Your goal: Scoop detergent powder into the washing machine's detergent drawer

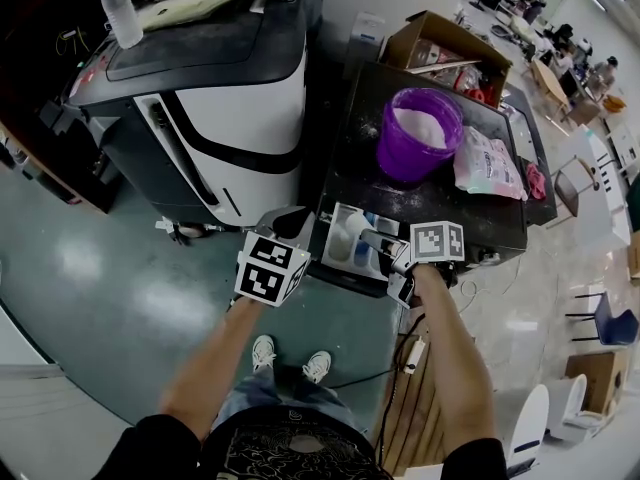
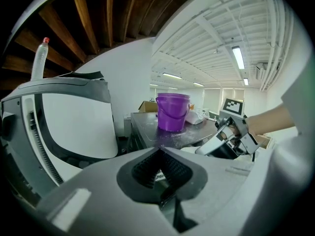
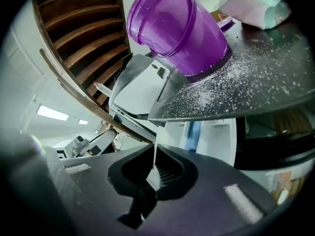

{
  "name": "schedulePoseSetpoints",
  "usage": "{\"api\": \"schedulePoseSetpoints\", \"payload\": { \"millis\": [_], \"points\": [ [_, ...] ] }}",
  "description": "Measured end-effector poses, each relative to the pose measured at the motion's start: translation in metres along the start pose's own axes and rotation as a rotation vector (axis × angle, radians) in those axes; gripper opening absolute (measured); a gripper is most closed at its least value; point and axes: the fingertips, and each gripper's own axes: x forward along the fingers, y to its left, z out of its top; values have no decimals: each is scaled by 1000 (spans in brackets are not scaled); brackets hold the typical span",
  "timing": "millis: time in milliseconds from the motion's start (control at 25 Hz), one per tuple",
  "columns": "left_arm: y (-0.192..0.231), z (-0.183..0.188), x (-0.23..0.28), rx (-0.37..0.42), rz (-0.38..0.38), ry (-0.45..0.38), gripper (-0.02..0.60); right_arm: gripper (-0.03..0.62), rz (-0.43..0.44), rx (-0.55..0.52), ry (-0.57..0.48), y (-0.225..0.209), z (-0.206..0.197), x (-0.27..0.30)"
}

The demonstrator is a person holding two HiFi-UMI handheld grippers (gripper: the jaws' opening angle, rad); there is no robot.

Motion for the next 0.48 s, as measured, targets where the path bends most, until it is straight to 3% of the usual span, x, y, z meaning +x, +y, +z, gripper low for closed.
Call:
{"api": "schedulePoseSetpoints", "payload": {
  "millis": [480],
  "points": [
    [1, -5, -5, -1, 14, 10, 0, 35, -102, -113, 87, -12, -3, 9]
  ]
}}
